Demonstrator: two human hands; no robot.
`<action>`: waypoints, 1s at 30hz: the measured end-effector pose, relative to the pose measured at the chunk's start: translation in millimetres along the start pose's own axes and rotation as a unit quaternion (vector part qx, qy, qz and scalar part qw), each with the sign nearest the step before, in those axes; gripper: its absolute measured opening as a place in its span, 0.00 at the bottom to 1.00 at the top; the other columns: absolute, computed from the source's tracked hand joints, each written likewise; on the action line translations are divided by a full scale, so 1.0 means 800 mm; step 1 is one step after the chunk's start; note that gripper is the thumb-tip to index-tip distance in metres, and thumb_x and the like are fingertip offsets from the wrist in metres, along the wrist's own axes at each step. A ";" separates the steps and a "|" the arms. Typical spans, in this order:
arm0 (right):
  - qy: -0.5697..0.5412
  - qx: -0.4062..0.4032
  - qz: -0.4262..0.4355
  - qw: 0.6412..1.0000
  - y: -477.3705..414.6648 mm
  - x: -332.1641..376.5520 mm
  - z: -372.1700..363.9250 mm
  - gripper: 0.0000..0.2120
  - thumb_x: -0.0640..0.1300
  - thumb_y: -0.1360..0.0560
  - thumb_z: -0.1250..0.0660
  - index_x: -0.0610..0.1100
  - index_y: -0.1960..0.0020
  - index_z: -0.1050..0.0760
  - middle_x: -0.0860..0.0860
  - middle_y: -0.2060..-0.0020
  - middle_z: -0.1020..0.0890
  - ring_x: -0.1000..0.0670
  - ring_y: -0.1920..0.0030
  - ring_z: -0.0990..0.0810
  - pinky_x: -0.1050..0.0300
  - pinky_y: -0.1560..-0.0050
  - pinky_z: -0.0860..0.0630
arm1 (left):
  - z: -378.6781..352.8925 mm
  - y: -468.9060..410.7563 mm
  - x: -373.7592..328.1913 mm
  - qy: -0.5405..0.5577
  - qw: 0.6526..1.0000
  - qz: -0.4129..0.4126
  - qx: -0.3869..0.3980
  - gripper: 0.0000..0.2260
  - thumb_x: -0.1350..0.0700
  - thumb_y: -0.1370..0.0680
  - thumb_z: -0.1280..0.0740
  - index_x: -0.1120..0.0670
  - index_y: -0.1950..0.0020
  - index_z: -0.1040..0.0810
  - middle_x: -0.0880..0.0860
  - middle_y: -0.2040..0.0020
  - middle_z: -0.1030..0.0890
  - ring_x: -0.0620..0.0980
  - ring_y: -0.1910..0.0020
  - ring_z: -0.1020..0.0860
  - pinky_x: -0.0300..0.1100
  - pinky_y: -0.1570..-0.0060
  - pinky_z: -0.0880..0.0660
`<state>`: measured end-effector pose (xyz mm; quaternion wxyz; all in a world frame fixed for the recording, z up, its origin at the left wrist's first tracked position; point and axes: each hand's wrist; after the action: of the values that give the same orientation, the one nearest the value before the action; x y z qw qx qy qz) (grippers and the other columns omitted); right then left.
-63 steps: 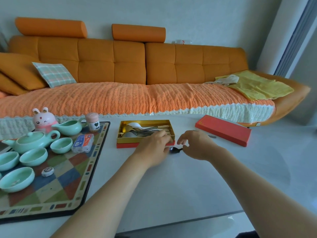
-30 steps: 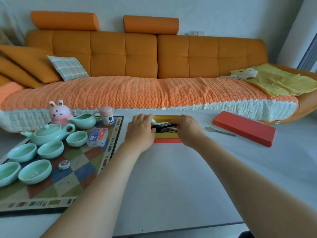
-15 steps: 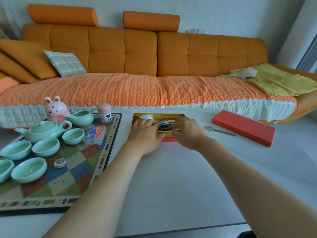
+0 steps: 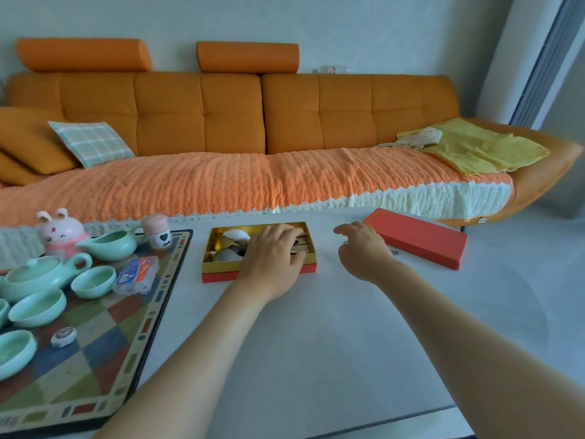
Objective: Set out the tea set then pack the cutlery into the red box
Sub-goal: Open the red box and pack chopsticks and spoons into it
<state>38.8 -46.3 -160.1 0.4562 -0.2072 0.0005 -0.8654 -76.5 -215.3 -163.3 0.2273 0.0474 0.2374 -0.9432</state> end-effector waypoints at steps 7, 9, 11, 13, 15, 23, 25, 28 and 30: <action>0.078 0.059 -0.051 0.994 0.003 -0.072 0.015 0.20 0.38 0.23 0.44 0.49 0.35 0.27 0.47 0.37 0.24 0.42 0.36 0.28 0.50 0.41 0.31 | -0.045 -0.055 -0.075 -0.023 0.996 -0.067 0.053 0.20 0.51 0.19 0.42 0.51 0.27 0.32 0.50 0.30 0.29 0.52 0.32 0.34 0.47 0.32 0.40; 0.084 0.043 -0.047 0.994 0.003 -0.082 0.015 0.13 0.38 0.24 0.43 0.51 0.48 0.24 0.49 0.47 0.22 0.42 0.43 0.25 0.52 0.51 0.33 | -0.055 -0.067 -0.089 -0.031 0.994 -0.073 0.077 0.19 0.52 0.19 0.41 0.52 0.27 0.31 0.51 0.30 0.29 0.53 0.32 0.34 0.47 0.33 0.39; 0.073 0.028 -0.045 0.996 -0.001 -0.089 0.016 0.11 0.38 0.24 0.41 0.53 0.59 0.28 0.51 0.55 0.24 0.42 0.46 0.24 0.55 0.54 0.35 | -0.066 -0.075 -0.100 -0.036 0.990 -0.075 0.111 0.19 0.52 0.19 0.41 0.53 0.29 0.31 0.52 0.31 0.28 0.54 0.33 0.33 0.48 0.35 0.37; 0.046 0.029 -0.038 0.998 -0.006 -0.096 0.012 0.13 0.37 0.24 0.39 0.55 0.60 0.26 0.51 0.57 0.22 0.43 0.47 0.22 0.55 0.53 0.31 | -0.077 -0.078 -0.106 -0.024 0.986 -0.068 0.147 0.20 0.54 0.19 0.41 0.52 0.27 0.32 0.52 0.30 0.29 0.54 0.32 0.32 0.49 0.35 0.35; 0.016 0.035 -0.036 0.999 -0.009 -0.100 0.011 0.15 0.37 0.23 0.38 0.53 0.45 0.19 0.52 0.49 0.17 0.46 0.44 0.21 0.54 0.45 0.25 | -0.086 -0.080 -0.108 -0.009 0.984 -0.054 0.168 0.21 0.57 0.19 0.42 0.53 0.26 0.33 0.53 0.29 0.30 0.54 0.31 0.33 0.50 0.34 0.33; 0.017 0.074 0.001 0.997 -0.002 -0.102 0.023 0.18 0.37 0.21 0.41 0.49 0.39 0.19 0.50 0.41 0.19 0.47 0.43 0.22 0.55 0.44 0.23 | -0.097 -0.087 -0.105 0.018 0.988 -0.041 0.148 0.19 0.65 0.19 0.42 0.53 0.29 0.27 0.55 0.37 0.27 0.55 0.34 0.32 0.52 0.38 0.29; 0.021 0.080 0.018 0.996 0.001 -0.101 0.022 0.18 0.36 0.21 0.42 0.49 0.38 0.19 0.49 0.40 0.20 0.46 0.41 0.22 0.55 0.42 0.25 | -0.093 -0.087 -0.102 0.029 0.989 -0.037 0.143 0.18 0.65 0.19 0.42 0.53 0.31 0.26 0.55 0.37 0.25 0.55 0.36 0.29 0.50 0.39 0.28; 0.003 0.076 0.035 0.996 0.004 -0.099 0.020 0.19 0.35 0.20 0.43 0.50 0.41 0.18 0.49 0.43 0.19 0.47 0.42 0.22 0.54 0.44 0.25 | -0.082 -0.085 -0.100 0.050 0.989 -0.029 0.133 0.18 0.66 0.20 0.42 0.53 0.33 0.24 0.55 0.40 0.23 0.55 0.41 0.24 0.49 0.42 0.26; -0.017 0.056 0.035 0.998 0.008 -0.094 0.023 0.19 0.34 0.21 0.43 0.49 0.42 0.18 0.48 0.44 0.19 0.47 0.45 0.22 0.56 0.47 0.26 | -0.074 -0.083 -0.098 0.062 0.991 -0.035 0.115 0.18 0.67 0.21 0.41 0.53 0.35 0.23 0.55 0.42 0.22 0.55 0.44 0.23 0.50 0.44 0.24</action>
<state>87.6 12.7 -171.4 0.4975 -0.1957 -0.0487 -0.8437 -37.6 -103.2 -171.8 0.1725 0.1232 0.1428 -0.9668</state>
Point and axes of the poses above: each hand's wrist, its own y-axis away from the middle knuckle, its own z-axis out of the back of the hand, x = y × z
